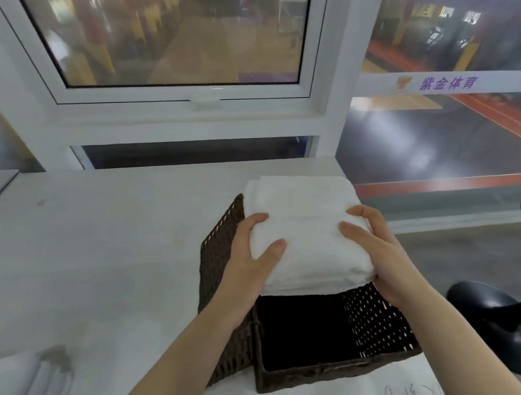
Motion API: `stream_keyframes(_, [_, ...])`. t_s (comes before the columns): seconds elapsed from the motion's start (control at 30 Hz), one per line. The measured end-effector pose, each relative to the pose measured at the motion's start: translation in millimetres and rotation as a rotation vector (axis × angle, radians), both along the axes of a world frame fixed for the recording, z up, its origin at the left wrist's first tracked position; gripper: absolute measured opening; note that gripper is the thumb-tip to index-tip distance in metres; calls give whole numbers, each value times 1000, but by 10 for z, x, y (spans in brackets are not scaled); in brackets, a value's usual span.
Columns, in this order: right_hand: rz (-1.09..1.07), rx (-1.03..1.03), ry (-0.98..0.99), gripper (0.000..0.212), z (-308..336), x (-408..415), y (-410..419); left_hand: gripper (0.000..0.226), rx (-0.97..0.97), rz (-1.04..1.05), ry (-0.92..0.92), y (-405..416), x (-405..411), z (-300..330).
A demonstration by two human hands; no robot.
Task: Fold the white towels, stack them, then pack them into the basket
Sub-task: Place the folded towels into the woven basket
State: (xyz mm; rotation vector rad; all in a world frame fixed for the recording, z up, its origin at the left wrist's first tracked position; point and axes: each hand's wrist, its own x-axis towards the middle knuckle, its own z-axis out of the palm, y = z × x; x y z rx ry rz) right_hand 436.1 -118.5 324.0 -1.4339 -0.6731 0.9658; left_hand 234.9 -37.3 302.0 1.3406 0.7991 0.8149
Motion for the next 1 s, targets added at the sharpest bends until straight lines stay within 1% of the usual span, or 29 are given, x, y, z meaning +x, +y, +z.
stream_keyframes(0.13, [-20,-21,17,21,-269,422,-23,49,-9,-2,36,-95,409,-192])
stream_keyframes(0.2, [-24,-63,34,23,-447,511,54,52,-32,51,79,-74,555,-318])
stream_keyframes(0.3, [-19,-108,34,31,-756,561,260,37,-131,194,104,19,712,-482])
stream_keyframes(0.43, [21,-142,-38,23,-1103,610,589,33,-199,323,193,194,815,-727])
stream_keyframes(0.5, [19,-150,-44,22,-1267,651,722,32,-235,346,222,286,892,-833])
stream_keyframes(0.57, [3,-193,5,17,-1467,701,823,31,-251,348,261,387,977,-906])
stream_keyframes(0.63, [4,-270,16,14,-1683,754,872,31,-257,315,323,483,1068,-998])
stream_keyframes(0.7, [-10,-292,3,15,-1897,769,857,29,-267,289,363,531,1151,-1094])
stream_keyframes(0.8, [-58,-206,10,22,-2003,743,856,29,-221,335,366,568,1222,-1255])
stream_keyframes(0.87, [-66,-153,-38,31,-1999,743,877,33,-214,372,316,542,1231,-1346])
stream_keyframes(0.93, [-25,-136,-76,31,-2012,743,882,36,-210,403,275,492,1203,-1425])
stream_keyframes(1.0, [45,-170,-91,31,-2095,724,865,37,-221,411,267,448,1167,-1489])
